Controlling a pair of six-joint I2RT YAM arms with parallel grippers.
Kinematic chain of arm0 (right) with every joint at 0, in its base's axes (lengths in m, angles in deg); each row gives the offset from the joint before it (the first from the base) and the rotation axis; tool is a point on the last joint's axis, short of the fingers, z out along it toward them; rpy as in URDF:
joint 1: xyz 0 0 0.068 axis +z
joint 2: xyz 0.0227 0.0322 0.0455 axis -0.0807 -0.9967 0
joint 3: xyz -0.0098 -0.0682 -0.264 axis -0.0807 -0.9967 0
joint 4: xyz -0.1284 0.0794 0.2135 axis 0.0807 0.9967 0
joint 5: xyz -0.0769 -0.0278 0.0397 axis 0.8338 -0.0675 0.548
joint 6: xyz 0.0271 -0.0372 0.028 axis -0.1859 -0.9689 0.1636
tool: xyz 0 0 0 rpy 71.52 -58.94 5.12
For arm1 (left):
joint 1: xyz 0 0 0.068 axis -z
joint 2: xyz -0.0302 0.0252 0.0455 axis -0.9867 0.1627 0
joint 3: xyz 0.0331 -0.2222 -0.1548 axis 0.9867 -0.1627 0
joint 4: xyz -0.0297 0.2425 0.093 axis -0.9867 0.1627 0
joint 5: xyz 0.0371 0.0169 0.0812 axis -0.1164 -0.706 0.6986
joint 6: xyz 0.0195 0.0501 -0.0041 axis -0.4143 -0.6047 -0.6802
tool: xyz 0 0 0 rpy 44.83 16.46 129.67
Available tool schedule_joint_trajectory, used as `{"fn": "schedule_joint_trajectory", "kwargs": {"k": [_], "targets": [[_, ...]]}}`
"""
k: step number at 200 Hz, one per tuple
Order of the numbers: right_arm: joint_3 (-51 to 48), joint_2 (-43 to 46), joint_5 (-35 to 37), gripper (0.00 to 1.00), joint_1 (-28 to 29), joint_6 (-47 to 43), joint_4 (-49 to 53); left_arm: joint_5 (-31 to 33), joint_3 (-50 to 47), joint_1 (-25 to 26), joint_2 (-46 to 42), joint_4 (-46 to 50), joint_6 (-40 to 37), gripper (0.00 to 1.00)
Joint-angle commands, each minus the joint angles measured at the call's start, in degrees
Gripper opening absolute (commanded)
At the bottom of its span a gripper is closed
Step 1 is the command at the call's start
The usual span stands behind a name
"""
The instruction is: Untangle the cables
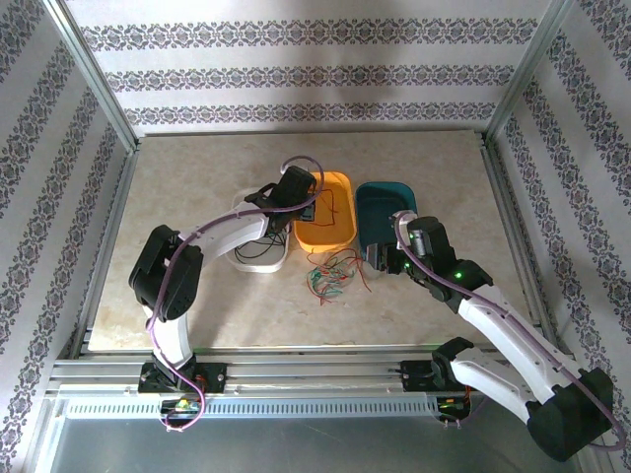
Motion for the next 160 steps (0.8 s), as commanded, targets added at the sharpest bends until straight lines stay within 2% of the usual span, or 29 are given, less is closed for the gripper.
{"fn": "schedule_joint_trajectory", "kwargs": {"k": [1,26,39,48,61,77,95,127,145,160], "targets": [[1.32,-0.69,-1.42,0.55,0.62,-1.47,1.64,-0.53,2.04,-0.14,1.32,5.54,2.51,0.03],[0.99,-1.46,-2.34,0.55,2.36,-2.07,1.91,-0.33,2.82,0.12,0.81,5.61,1.82,0.38],[1.05,-2.36,-3.47,0.55,3.27,-2.17,1.87,-2.13,2.44,0.28,-0.53,2.86,0.29,0.54],[1.14,-3.37,-4.49,0.55,3.93,-2.09,1.85,-3.86,2.06,0.64,-1.81,0.24,-1.32,0.69],[1.94,-5.02,-4.93,0.55,5.25,-2.98,2.51,-6.76,1.86,0.83,-3.51,-2.32,-3.67,0.78],[2.74,-7.16,-4.81,0.55,6.03,-3.44,3.07,-9.63,1.68,1.24,-5.73,-3.42,-6.63,0.84],[3.71,-9.63,-5.39,0.54,6.13,-3.75,3.46,-12.91,1.34,1.86,-7.56,-1.96,-10.75,0.84],[5.50,-13.69,-5.62,0.53,6.14,-4.15,3.61,-20.68,0.15,5.49,-7.89,6.02,-21.42,0.77],[5.58,-13.46,-2.62,0.53,4.75,-2.33,3.48,-21.79,-0.46,7.89,-6.73,10.54,-24.55,0.74],[4.66,-12.05,-3.91,0.53,1.05,-0.11,2.51,-20.29,-1.10,9.52,-5.84,12.68,-25.65,0.72]]}}
